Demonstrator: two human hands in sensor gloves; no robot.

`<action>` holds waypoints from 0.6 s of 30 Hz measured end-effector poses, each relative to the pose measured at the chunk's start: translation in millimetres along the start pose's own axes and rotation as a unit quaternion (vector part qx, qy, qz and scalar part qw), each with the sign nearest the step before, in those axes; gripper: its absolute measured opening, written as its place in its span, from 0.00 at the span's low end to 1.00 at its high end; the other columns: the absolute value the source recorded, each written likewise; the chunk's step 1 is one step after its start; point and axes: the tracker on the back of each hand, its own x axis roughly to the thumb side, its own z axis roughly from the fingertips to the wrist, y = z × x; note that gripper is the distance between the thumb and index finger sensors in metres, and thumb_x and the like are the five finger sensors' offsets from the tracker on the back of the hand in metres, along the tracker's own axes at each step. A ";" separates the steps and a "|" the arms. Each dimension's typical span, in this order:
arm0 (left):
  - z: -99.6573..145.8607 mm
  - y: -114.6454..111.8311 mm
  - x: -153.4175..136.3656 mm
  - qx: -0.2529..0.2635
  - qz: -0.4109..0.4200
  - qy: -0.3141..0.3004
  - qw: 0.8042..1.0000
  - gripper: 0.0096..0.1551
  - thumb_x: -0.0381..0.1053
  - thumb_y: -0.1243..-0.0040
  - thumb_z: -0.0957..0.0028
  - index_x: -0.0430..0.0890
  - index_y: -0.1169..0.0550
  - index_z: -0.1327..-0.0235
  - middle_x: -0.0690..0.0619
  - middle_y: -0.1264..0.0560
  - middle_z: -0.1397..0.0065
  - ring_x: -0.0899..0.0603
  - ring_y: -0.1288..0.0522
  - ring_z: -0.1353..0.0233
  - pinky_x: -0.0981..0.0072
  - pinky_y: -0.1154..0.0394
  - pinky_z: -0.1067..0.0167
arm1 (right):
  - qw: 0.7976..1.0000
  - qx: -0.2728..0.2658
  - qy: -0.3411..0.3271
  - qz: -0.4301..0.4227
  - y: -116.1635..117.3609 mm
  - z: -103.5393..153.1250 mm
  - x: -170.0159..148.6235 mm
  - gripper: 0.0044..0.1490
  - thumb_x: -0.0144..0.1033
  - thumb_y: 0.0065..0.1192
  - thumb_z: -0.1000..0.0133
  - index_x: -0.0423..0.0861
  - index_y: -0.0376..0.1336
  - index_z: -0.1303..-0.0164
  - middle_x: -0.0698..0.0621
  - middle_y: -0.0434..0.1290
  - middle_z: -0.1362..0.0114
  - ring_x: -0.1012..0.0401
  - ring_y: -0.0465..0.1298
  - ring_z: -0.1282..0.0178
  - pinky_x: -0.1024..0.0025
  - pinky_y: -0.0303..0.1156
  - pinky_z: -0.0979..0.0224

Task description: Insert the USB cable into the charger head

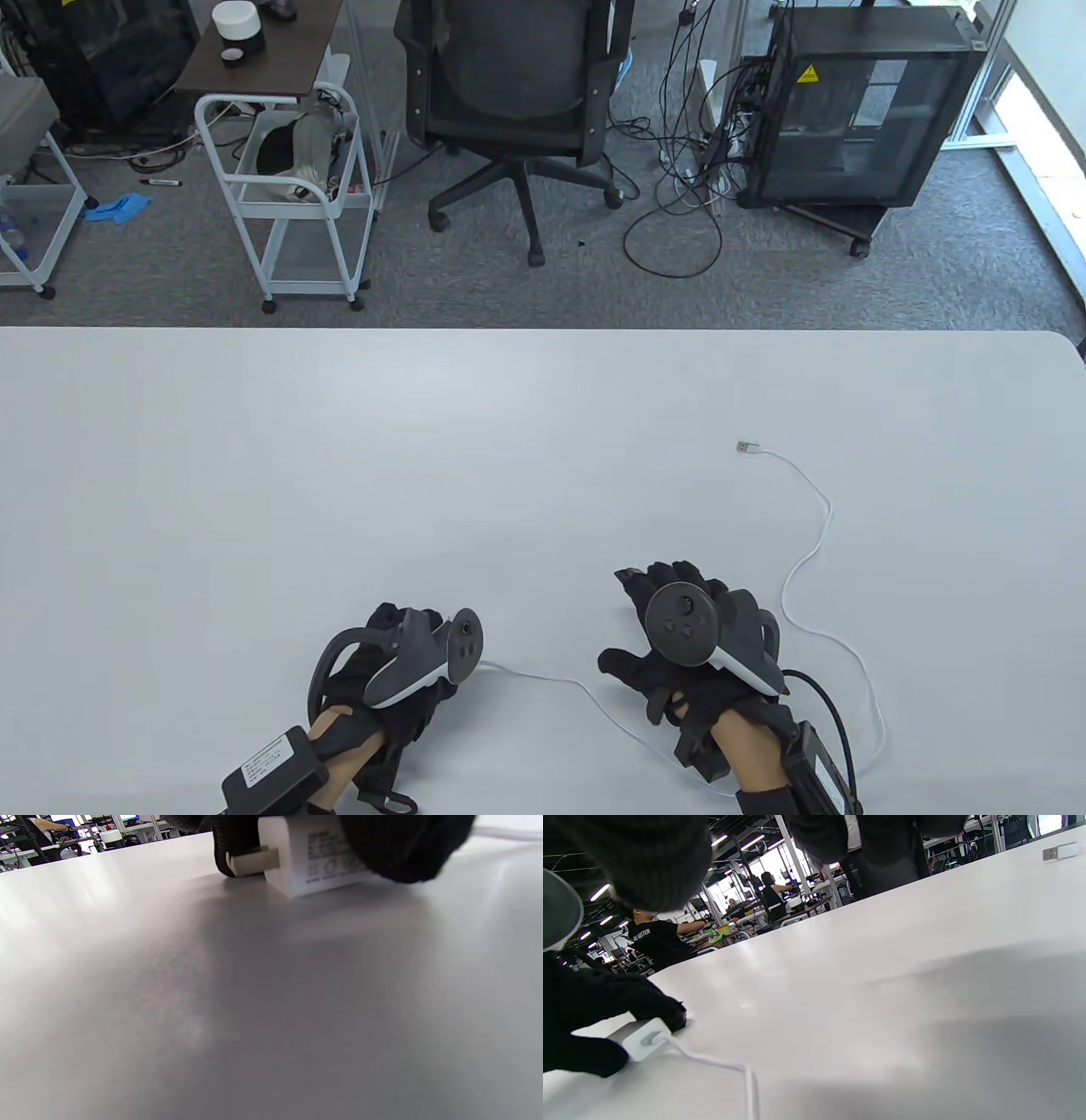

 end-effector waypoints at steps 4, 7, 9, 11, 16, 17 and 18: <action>0.0 -0.3 -0.6 0.000 0.003 0.001 1.000 0.45 0.63 0.38 0.75 0.66 0.36 0.37 0.67 0.32 0.28 0.53 0.32 0.23 0.55 0.43 0.14 | 1.000 0.001 0.000 0.001 -0.1 0.1 0.1 0.64 0.67 0.59 0.64 0.43 0.47 0.23 0.32 0.55 0.17 0.32 0.51 0.20 0.31 0.45 0.26; 0.7 -0.7 -0.8 -0.001 0.005 0.000 1.000 0.48 0.65 0.38 0.78 0.65 0.37 0.36 0.67 0.33 0.28 0.52 0.32 0.23 0.54 0.42 0.15 | 1.000 -0.001 0.001 -0.001 -0.8 0.3 -0.3 0.64 0.67 0.59 0.64 0.43 0.47 0.23 0.32 0.55 0.17 0.32 0.51 0.20 0.31 0.45 0.26; 3.3 -0.4 -1.6 0.004 0.007 -0.004 1.000 0.53 0.68 0.39 0.82 0.63 0.39 0.34 0.65 0.33 0.26 0.51 0.32 0.22 0.53 0.41 0.16 | 1.000 -0.003 0.000 -0.002 -1.0 0.3 -0.5 0.64 0.67 0.59 0.64 0.43 0.47 0.23 0.32 0.55 0.17 0.32 0.51 0.20 0.31 0.45 0.26; 5.6 -0.3 -3.4 0.006 0.007 -0.007 1.000 0.59 0.71 0.41 0.86 0.63 0.43 0.33 0.64 0.37 0.22 0.50 0.36 0.18 0.52 0.42 0.16 | 1.000 -0.004 0.000 -0.002 -1.4 0.4 -0.7 0.64 0.67 0.59 0.64 0.43 0.47 0.23 0.32 0.55 0.17 0.32 0.51 0.20 0.31 0.45 0.26; 15.6 10.5 -11.6 0.038 0.059 -0.028 0.997 0.69 0.78 0.48 0.92 0.64 0.59 0.33 0.65 0.52 0.15 0.48 0.56 0.11 0.48 0.56 0.14 | 1.000 -0.007 0.000 -0.006 -2.4 0.8 -1.5 0.65 0.68 0.59 0.64 0.43 0.46 0.23 0.32 0.54 0.16 0.32 0.51 0.20 0.31 0.45 0.26; 18.8 14.9 -13.3 0.047 0.090 -0.041 0.994 0.68 0.78 0.49 0.92 0.65 0.59 0.33 0.64 0.54 0.15 0.47 0.58 0.11 0.47 0.58 0.14 | 1.000 -0.007 0.000 -0.006 -2.6 0.9 -1.7 0.65 0.68 0.59 0.64 0.43 0.46 0.23 0.32 0.54 0.16 0.32 0.51 0.20 0.31 0.45 0.26; 20.7 17.2 -13.8 0.050 0.104 -0.050 0.992 0.68 0.79 0.49 0.91 0.65 0.58 0.33 0.64 0.55 0.15 0.46 0.59 0.12 0.46 0.59 0.15 | 1.000 -0.007 -0.001 -0.006 -2.7 1.0 -1.7 0.65 0.68 0.59 0.64 0.43 0.46 0.23 0.32 0.54 0.16 0.32 0.51 0.20 0.31 0.45 0.26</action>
